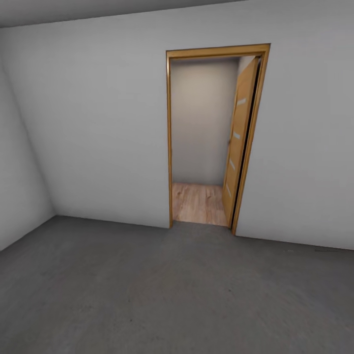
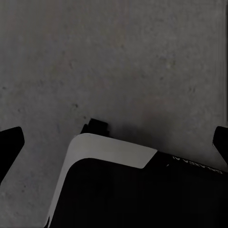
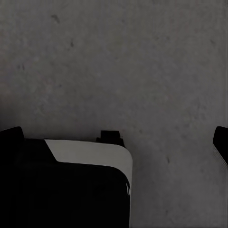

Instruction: Move the two storage containers from the living room to the garage. In the garage, place one container on the floor and stack the other container on top of it (either order is fine).

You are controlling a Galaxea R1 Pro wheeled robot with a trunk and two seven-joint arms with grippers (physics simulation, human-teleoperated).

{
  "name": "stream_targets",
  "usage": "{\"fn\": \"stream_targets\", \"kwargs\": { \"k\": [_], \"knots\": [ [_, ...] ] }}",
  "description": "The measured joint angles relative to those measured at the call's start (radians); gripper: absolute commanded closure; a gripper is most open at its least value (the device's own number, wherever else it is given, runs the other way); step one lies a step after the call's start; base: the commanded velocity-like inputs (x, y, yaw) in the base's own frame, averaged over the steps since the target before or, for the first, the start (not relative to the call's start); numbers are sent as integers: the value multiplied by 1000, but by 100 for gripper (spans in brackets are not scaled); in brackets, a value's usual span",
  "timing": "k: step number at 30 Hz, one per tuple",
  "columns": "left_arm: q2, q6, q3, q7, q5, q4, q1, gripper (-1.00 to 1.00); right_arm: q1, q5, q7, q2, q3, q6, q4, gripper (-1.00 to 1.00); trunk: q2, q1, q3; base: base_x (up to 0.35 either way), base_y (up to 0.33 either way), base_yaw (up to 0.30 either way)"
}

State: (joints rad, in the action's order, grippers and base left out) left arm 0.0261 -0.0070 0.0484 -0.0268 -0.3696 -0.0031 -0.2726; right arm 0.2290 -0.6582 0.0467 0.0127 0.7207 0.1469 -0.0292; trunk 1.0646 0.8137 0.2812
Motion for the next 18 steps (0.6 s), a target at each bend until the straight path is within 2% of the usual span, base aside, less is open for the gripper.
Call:
{"fn": "stream_targets", "kwargs": {
  "k": [18],
  "knots": [
    [0,0,0,0,1,0,0,-100,0,0,1,1,1,3,0,-100,0,0,0,321,0,-1]
  ]
}}
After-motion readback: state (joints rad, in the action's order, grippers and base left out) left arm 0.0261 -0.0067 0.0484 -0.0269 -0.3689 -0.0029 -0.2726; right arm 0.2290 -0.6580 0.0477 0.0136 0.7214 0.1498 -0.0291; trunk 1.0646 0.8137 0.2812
